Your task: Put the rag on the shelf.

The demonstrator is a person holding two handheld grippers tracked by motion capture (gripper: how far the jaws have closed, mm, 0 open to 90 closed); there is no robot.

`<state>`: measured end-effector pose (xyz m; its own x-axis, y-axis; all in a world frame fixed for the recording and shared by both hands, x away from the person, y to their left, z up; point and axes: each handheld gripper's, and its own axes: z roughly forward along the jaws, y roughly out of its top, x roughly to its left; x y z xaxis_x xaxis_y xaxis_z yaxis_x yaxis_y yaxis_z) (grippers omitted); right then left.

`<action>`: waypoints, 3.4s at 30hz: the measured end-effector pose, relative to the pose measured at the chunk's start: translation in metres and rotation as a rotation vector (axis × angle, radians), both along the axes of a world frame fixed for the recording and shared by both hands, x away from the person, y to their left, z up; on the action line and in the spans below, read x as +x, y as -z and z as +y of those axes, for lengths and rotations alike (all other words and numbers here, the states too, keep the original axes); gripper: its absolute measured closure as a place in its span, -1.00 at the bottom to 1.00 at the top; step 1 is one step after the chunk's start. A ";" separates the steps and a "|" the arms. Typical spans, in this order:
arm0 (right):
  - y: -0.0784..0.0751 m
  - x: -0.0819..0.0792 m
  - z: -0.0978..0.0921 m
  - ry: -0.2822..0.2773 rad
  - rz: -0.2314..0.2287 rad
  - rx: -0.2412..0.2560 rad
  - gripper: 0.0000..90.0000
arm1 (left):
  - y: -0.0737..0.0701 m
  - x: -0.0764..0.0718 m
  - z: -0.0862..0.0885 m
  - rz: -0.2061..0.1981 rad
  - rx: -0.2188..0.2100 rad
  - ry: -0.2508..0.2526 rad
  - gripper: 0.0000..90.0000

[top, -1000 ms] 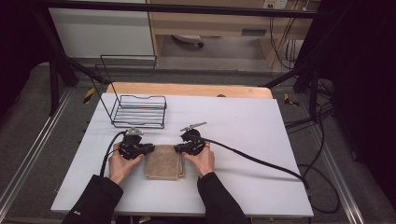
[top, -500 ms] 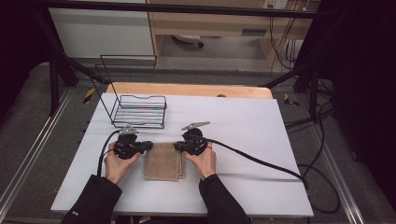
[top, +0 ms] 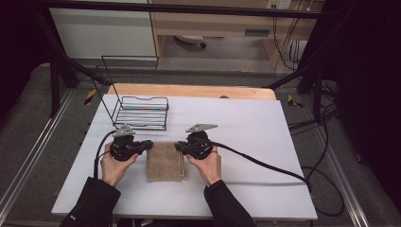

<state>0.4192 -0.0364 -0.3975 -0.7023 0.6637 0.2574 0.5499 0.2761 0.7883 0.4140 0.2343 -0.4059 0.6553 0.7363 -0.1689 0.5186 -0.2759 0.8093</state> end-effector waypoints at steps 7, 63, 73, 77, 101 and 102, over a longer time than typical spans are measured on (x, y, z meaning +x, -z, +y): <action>-0.010 -0.005 -0.005 -0.001 -0.041 0.009 0.85 | -0.012 -0.007 -0.002 -0.043 -0.003 0.010 0.89; -0.071 -0.017 0.013 0.006 -0.231 0.131 0.86 | -0.081 -0.024 0.028 -0.208 -0.097 -0.025 0.92; -0.088 -0.014 0.020 0.006 -0.267 0.144 0.86 | -0.098 -0.021 0.037 -0.242 -0.107 -0.028 0.92; -0.093 -0.012 0.025 0.008 -0.279 0.145 0.86 | -0.103 -0.019 0.041 -0.255 -0.101 -0.039 0.92; -0.123 0.000 0.046 0.029 -0.348 0.178 0.86 | -0.136 -0.010 0.057 -0.331 -0.104 -0.068 0.92; -0.123 0.000 0.046 0.029 -0.348 0.178 0.86 | -0.137 -0.009 0.058 -0.334 -0.103 -0.069 0.92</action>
